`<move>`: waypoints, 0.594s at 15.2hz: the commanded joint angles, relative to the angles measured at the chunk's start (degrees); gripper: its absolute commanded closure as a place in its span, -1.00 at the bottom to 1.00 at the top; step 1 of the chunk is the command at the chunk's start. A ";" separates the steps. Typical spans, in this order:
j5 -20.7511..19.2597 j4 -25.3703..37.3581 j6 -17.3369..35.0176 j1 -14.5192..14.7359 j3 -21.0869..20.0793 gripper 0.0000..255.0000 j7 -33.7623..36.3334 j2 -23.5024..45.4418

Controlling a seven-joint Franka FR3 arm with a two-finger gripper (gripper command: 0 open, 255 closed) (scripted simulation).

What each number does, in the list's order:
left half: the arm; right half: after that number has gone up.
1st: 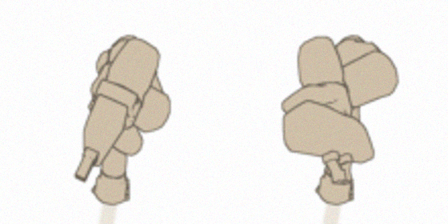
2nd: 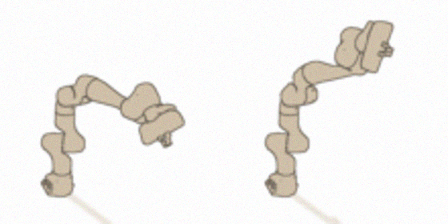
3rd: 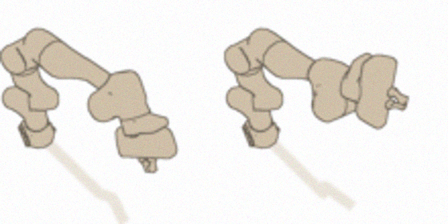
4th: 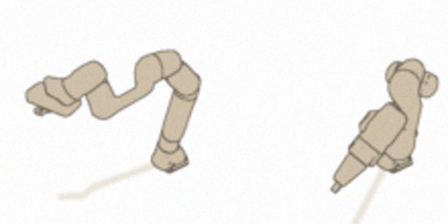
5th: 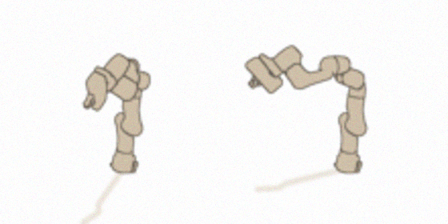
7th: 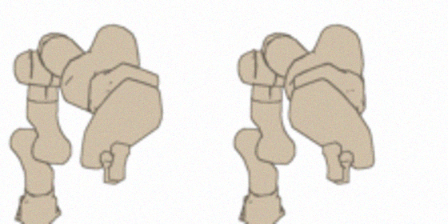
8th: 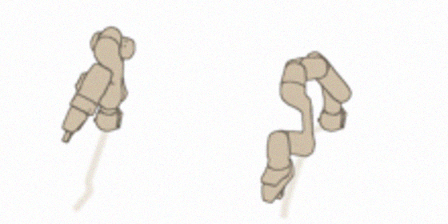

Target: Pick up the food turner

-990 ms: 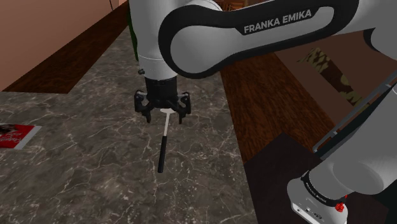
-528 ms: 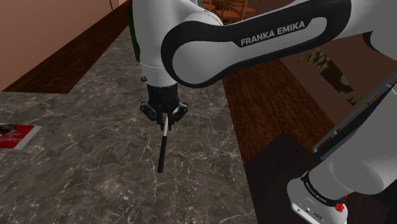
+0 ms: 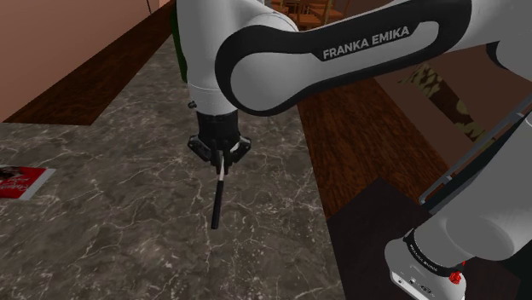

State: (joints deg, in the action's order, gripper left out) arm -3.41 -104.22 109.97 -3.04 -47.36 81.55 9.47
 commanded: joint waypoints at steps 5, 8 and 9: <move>0.67 3.48 -4.03 -0.09 -0.20 1.00 -0.25 -0.81; 0.88 5.57 -6.28 -0.08 -0.27 1.00 -0.30 -1.06; 0.92 6.29 -7.04 -0.06 -0.30 1.00 -0.30 -1.11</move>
State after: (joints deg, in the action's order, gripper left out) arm -2.50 -98.66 103.68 -3.16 -47.62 81.17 8.36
